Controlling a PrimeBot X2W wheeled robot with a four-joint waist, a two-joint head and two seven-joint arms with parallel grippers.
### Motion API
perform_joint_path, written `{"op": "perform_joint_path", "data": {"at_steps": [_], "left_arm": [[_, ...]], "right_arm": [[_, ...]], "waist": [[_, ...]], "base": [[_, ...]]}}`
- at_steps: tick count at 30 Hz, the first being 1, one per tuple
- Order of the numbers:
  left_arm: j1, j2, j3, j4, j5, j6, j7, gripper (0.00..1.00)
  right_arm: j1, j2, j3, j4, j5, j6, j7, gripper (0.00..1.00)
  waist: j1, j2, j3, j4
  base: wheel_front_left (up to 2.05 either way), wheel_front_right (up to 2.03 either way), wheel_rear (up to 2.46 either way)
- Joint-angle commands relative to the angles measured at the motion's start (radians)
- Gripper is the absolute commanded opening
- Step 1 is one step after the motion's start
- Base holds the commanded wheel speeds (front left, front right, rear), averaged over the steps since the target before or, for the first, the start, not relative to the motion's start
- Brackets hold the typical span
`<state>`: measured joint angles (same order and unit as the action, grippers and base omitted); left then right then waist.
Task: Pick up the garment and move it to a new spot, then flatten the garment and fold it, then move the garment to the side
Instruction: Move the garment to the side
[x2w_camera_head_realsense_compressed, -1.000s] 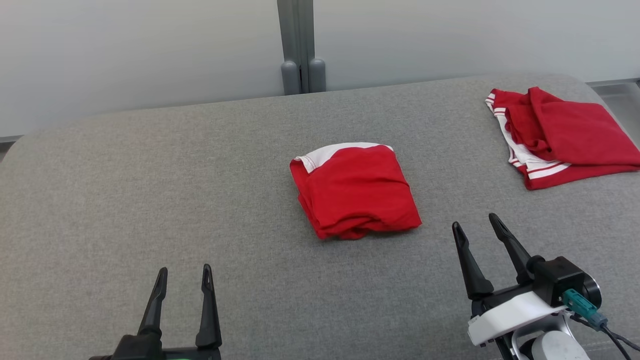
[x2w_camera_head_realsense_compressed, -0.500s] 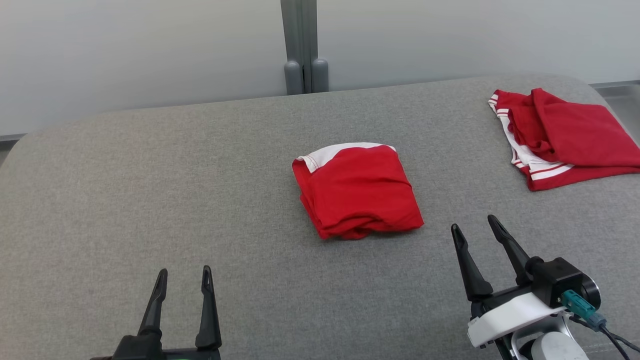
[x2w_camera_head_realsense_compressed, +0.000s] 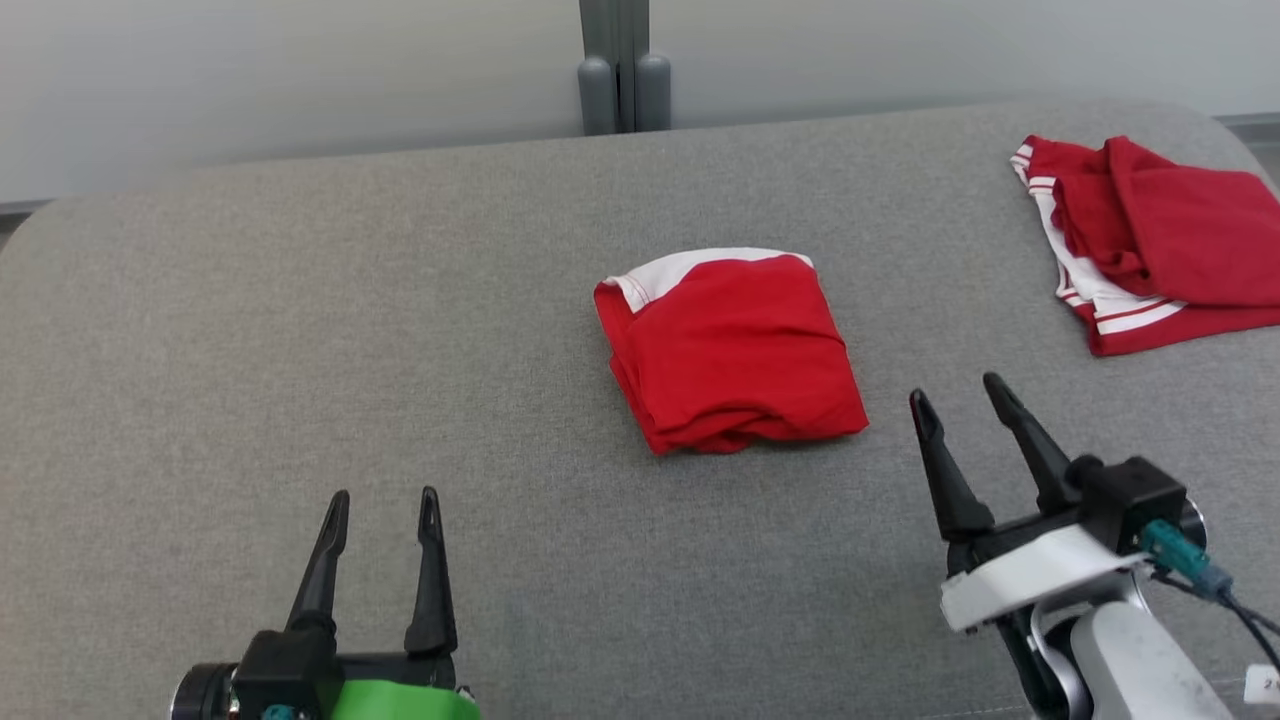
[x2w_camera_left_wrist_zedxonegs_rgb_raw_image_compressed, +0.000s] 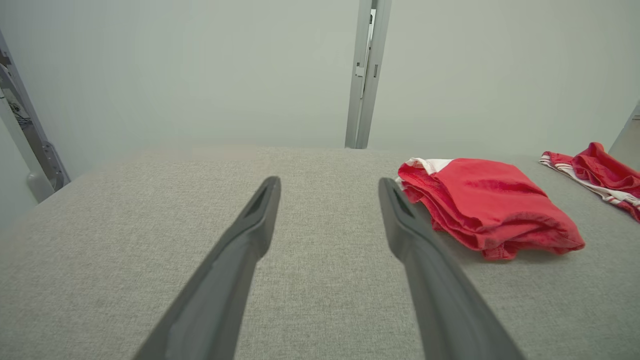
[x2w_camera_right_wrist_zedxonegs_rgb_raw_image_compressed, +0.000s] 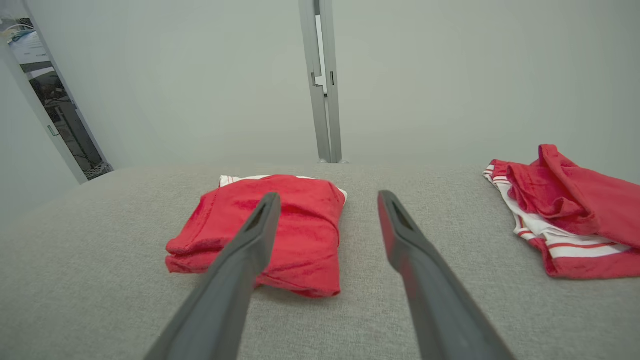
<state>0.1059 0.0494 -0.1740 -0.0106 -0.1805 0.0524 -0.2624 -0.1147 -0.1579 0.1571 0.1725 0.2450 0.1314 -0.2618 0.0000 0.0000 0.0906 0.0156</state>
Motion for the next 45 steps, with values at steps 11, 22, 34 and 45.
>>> {"op": "perform_joint_path", "data": {"at_steps": [11,22,34,45], "left_arm": [[-0.136,0.003,-0.055,-0.013,0.008,-0.011,-0.003,1.0],[-0.214,0.002,-0.102,-0.021,-0.001,-0.001,-0.003,1.0],[-0.259,0.003,-0.126,-0.013,-0.002,0.009,-0.003,1.0],[-0.258,0.003,-0.091,-0.021,0.044,-0.01,-0.003,1.0]], "right_arm": [[-0.3,-0.205,0.237,0.199,0.505,-0.001,0.024,1.0],[-0.483,-0.394,0.421,0.216,1.005,-0.001,0.198,1.0],[-0.565,-0.428,0.604,0.261,1.082,-0.001,0.187,0.0],[-0.697,-0.56,0.76,0.314,0.918,-0.002,0.025,0.0]], "waist": [[0.0,0.0,0.196,0.064],[0.0,0.0,0.296,0.117],[0.0,0.0,0.349,0.141],[0.0,0.0,0.345,0.049]], "base": [[0.0,0.0,0.0],[0.0,0.0,0.0],[0.0,0.0,0.0],[0.0,0.0,0.0]]}}
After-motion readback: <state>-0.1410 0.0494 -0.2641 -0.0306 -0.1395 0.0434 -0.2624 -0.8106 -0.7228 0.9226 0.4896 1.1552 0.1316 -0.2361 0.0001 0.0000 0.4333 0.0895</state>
